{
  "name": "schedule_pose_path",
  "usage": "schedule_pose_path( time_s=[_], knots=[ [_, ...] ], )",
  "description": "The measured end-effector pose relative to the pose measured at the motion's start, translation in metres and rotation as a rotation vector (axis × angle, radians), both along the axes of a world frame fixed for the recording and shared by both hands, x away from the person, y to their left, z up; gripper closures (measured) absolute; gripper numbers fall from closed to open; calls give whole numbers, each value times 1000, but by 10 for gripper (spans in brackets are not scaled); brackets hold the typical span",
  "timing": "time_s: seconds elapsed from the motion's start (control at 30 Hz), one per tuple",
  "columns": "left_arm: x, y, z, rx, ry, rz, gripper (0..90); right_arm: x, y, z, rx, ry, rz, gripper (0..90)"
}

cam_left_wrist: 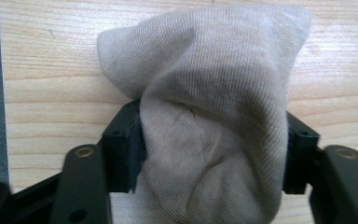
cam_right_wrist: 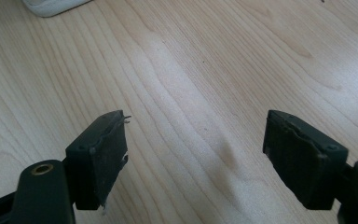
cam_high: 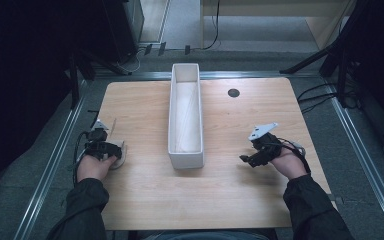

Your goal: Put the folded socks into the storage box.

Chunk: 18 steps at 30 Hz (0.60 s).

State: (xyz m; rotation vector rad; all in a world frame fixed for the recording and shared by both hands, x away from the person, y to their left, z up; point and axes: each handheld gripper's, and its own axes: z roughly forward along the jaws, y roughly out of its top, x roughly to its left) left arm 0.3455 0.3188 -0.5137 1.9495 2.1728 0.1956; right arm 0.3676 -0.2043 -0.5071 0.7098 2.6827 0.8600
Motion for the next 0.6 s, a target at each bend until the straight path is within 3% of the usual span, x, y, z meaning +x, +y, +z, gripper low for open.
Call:
schedule_pose_path(
  time_s=[0.13,0.23,0.4,0.6],
  knots=[
    [-1,1,1,-16,-2,-11,510,0,0,0,0,3,-1,218],
    [0,1,2,-34,12,-48,565,0,0,0,-1,2,-1,218],
    [1,3,5,-66,26,-41,654,0,0,0,-2,3,-1,218],
    [3,2,8,-96,36,-37,677,0,0,0,0,1,0,218]
  ],
)
